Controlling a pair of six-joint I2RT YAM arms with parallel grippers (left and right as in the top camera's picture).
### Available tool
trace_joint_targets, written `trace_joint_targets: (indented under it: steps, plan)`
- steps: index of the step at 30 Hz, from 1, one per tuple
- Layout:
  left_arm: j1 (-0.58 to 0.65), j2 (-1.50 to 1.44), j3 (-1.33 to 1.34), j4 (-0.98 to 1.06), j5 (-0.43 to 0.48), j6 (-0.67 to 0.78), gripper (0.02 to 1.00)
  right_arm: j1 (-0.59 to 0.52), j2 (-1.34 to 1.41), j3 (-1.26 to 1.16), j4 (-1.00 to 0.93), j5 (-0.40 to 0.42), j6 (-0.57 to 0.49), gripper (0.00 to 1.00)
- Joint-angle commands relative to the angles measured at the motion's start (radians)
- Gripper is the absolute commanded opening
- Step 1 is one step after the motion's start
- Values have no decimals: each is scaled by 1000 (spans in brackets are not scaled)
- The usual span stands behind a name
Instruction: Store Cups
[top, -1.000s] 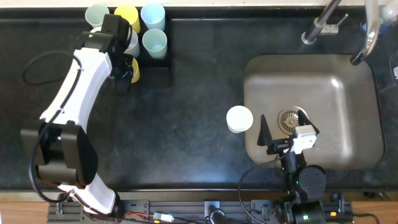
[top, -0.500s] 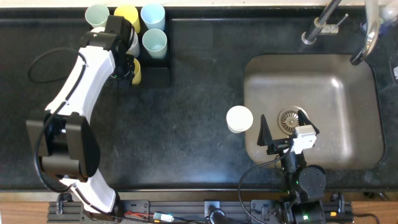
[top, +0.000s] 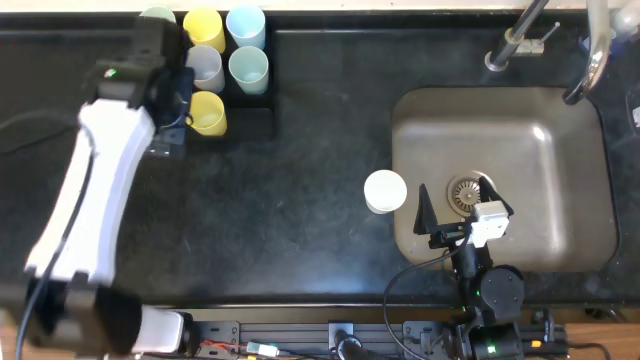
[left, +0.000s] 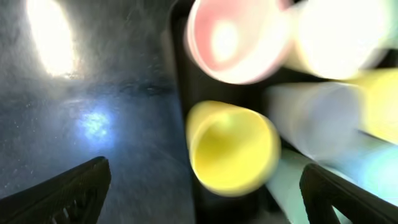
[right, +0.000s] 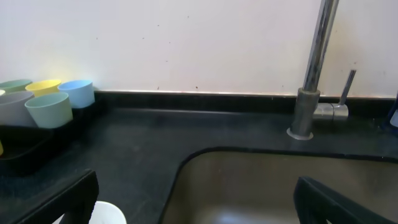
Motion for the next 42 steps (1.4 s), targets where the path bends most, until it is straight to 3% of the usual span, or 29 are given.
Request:
trace_joint_targets:
  steps: [1,3,6,7,9,13,18,27,34,42]
  plan:
    - [2,-248,-40,104,-99,297,1000,6,-8,-13,5,5,-3,998]
    - [2,-350,-89,277,-91,591,1000,6,-8,-13,5,5,-3,998]
    - [5,-524,-223,565,28,1043,1000,6,-8,-13,5,5,-3,998]
    - [13,-598,-288,652,64,1162,1000,6,-8,-13,5,5,-3,998]
    - [37,-721,-404,758,96,1258,1000,6,-8,-13,5,5,-3,998]
    - [84,-961,-658,914,179,1262,1000,6,-8,-13,5,5,-3,996]
    - [83,-1198,-987,1189,421,1471,1000,6,-8,-13,5,5,-3,998]
    - [46,-1350,-1237,1207,392,1594,1000,6,-8,-13,5,5,-3,998]
    - [14,-1506,-1419,1223,290,1593,1000,6,-8,-13,5,5,-3,998]
    - [14,-1624,-1534,1152,252,1593,998,6,-8,-13,5,5,-3,998]
